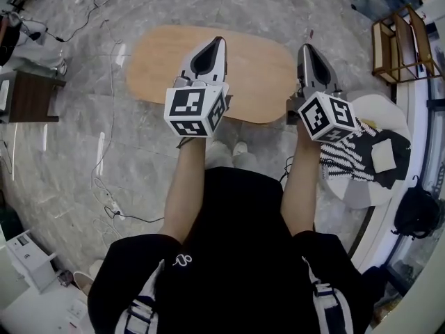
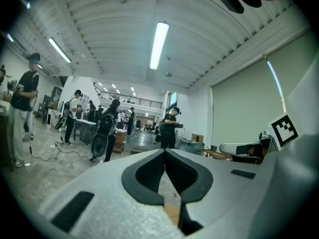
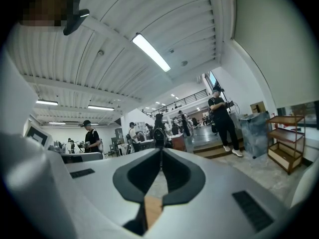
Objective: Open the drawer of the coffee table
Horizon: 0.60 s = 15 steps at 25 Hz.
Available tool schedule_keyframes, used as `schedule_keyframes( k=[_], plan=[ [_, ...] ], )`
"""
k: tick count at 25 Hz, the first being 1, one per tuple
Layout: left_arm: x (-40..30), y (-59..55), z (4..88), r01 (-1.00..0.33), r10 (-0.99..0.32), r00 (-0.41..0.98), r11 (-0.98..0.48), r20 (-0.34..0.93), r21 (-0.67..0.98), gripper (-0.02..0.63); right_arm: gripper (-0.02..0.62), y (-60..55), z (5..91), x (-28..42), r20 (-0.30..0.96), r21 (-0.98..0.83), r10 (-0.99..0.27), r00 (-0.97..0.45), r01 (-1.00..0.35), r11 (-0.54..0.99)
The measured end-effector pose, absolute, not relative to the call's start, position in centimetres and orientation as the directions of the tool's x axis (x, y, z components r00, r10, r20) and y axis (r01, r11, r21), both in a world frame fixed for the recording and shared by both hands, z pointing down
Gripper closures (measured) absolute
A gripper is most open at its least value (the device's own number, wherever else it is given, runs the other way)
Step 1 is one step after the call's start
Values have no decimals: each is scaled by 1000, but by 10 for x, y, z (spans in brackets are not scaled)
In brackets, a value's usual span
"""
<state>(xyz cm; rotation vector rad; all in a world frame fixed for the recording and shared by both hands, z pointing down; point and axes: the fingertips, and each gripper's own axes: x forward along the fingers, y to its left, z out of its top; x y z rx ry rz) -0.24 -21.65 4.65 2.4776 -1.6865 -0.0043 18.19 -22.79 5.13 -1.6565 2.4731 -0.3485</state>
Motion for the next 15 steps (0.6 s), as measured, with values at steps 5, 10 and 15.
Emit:
schedule_keyframes(
  k=[5,10,15],
  plan=[
    [-17,-228,60,-924,-926,368,-355,84,138,597,583,-237,69,173,43,-286,-921,-388,-888,360],
    [-26,-239,79,-922,-918,378,-361,124,137,597,582,-245,88,175,76,-311,-927,-367,-892,328],
    [-35,-248,111,-916,-902,394,-369,176,157,597,581,-249,118,171,125,-329,-927,-354,-896,298]
  ],
)
